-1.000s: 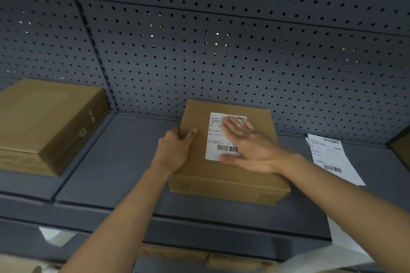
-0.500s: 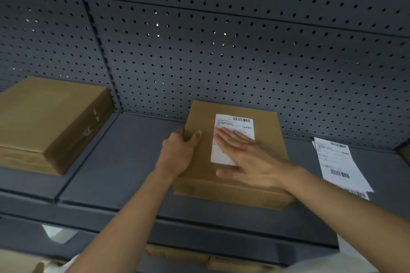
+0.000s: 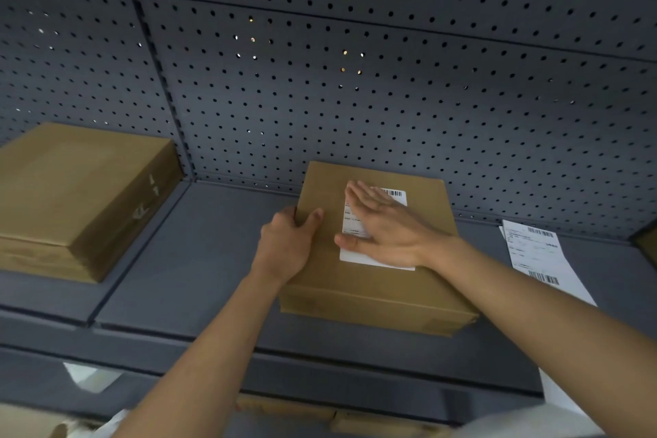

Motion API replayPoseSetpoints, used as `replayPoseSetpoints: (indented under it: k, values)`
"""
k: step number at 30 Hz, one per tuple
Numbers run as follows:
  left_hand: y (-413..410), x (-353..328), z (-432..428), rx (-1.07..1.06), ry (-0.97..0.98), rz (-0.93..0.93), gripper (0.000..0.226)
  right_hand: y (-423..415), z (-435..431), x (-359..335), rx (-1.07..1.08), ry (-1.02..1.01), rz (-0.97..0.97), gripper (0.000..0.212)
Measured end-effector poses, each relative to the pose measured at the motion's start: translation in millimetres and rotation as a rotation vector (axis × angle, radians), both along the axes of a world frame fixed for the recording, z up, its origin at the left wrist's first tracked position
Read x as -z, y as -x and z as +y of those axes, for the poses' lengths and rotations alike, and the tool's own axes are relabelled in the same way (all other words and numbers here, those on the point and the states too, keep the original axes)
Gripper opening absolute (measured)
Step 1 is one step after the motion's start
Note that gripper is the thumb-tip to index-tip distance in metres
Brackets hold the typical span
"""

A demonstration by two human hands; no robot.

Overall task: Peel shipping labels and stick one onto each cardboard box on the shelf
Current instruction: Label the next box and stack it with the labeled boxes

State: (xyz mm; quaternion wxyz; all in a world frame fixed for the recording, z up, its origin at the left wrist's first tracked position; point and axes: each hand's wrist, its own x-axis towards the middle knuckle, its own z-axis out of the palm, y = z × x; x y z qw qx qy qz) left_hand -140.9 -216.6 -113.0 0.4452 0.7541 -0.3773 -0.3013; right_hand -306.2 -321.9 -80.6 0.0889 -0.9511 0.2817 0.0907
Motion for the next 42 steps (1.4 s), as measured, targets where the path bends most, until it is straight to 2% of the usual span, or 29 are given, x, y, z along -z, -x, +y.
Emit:
replayPoseSetpoints:
  k: [3,11,16,26,38,42]
  values:
    - [0,1,-1,-0.007,-0.005,-0.021,0.033,15,33,-3,-0.089,0.000,-0.001,0.108]
    - [0,3,-2,-0.011,0.014,0.001,0.032,33,74,-8,-0.222,0.021,0.058,0.109]
    - [-1,3,-2,-0.012,0.024,0.011,0.031,16,40,-7,-0.156,-0.005,0.043,0.102]
    - [-2,3,-2,0.003,0.012,0.019,0.038,-27,-31,-1,0.006,0.059,0.068,0.112]
    - [0,6,-3,-0.014,0.018,0.006,0.036,30,82,-8,-0.238,0.026,0.058,0.118]
    - [0,6,-2,-0.011,0.019,0.013,0.035,34,77,-8,-0.236,-0.007,0.060,0.108]
